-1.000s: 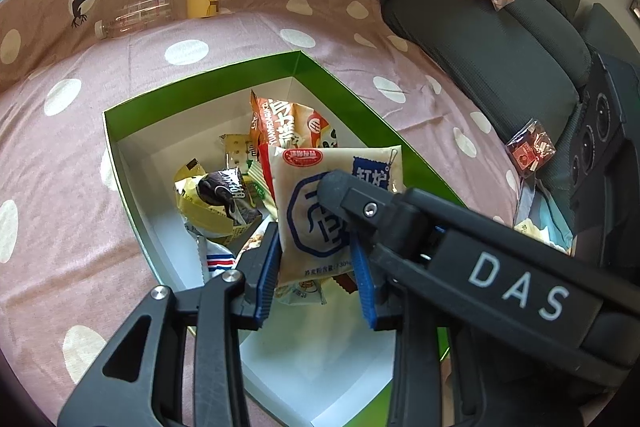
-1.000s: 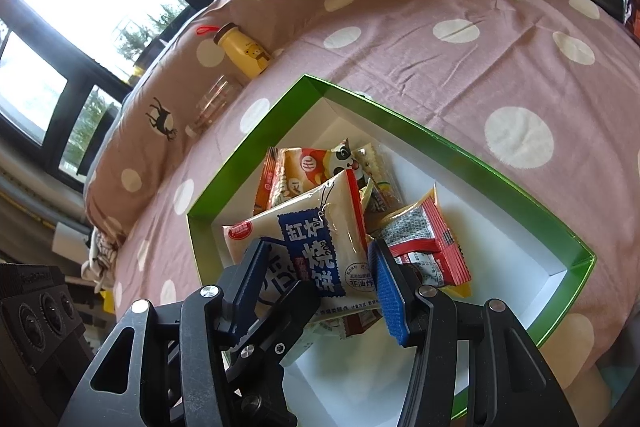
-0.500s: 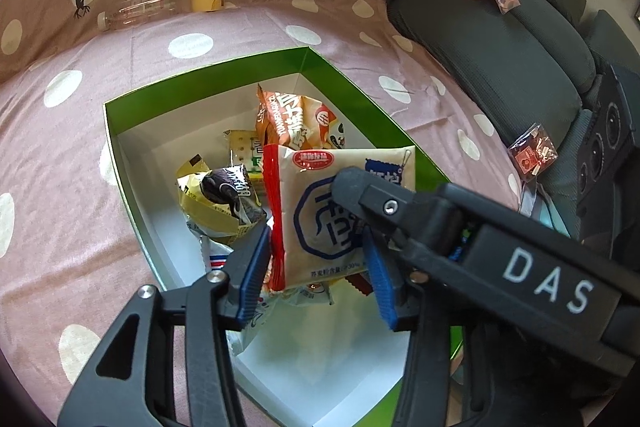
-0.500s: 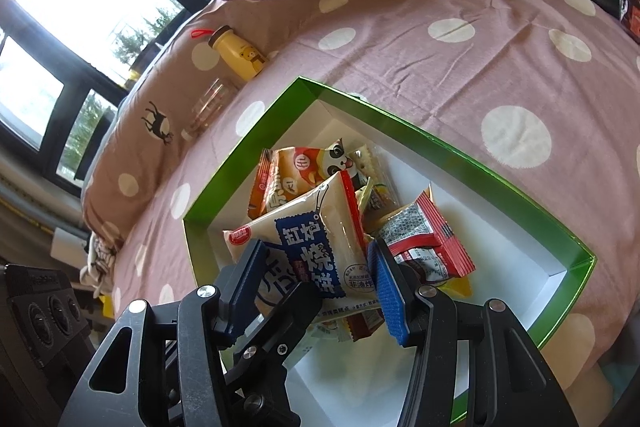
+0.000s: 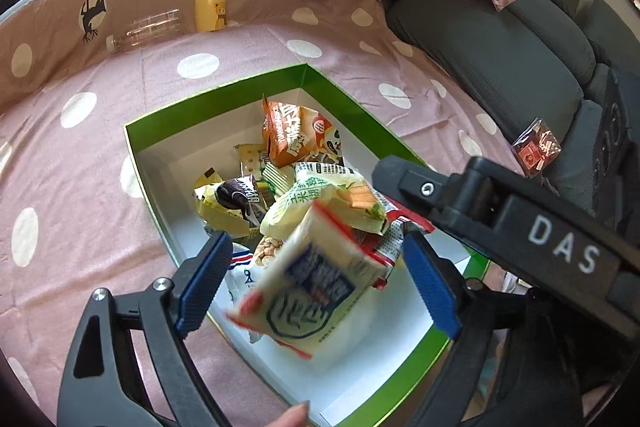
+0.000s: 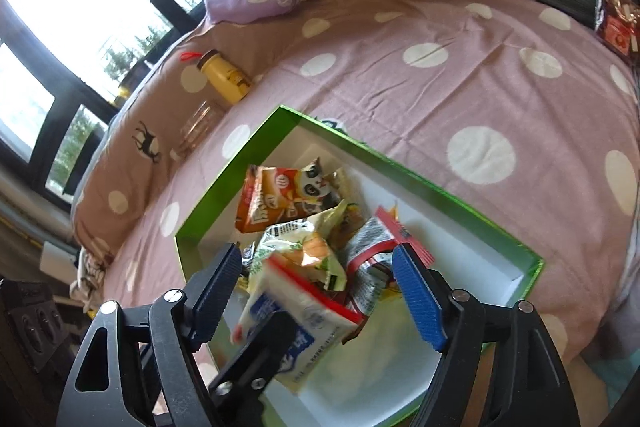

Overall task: Organize snacks
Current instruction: 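Withdraw the open right gripper from the box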

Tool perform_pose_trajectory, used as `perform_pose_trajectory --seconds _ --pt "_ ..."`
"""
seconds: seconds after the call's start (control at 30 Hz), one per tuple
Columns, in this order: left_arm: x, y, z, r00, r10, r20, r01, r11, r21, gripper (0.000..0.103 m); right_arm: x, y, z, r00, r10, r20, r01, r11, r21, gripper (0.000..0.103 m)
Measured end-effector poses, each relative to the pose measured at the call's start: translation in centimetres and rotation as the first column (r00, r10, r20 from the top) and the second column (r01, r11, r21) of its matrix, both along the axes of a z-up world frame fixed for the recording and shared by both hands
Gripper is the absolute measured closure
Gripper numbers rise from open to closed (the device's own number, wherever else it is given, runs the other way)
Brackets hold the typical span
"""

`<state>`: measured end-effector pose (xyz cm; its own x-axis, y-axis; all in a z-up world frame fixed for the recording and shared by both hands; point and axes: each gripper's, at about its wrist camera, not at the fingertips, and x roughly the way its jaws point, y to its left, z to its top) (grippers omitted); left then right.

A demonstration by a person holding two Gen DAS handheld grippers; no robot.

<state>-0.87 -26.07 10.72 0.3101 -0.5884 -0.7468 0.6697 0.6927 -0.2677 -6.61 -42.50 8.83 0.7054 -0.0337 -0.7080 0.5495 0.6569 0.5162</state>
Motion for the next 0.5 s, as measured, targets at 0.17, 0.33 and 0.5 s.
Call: perform_pose_trajectory --seconds 0.17,0.33,0.5 --pt "-0.5 1.0 1.8 0.999 0.027 0.046 -0.027 1.000 -0.003 0.011 -1.2 -0.1 1.1 0.999 -0.026 0.027 0.026 1.000 -0.016 0.024" --pt "-1.2 2.0 3.1 0.994 0.055 0.090 -0.054 0.998 -0.021 0.001 -2.4 0.1 2.5 0.997 -0.048 0.062 0.051 0.998 -0.047 0.021" --pt "-1.7 2.4 3.8 0.992 0.059 0.110 -0.056 0.998 -0.027 0.001 -3.1 0.1 3.1 0.995 -0.074 0.066 0.078 0.995 -0.067 0.021"
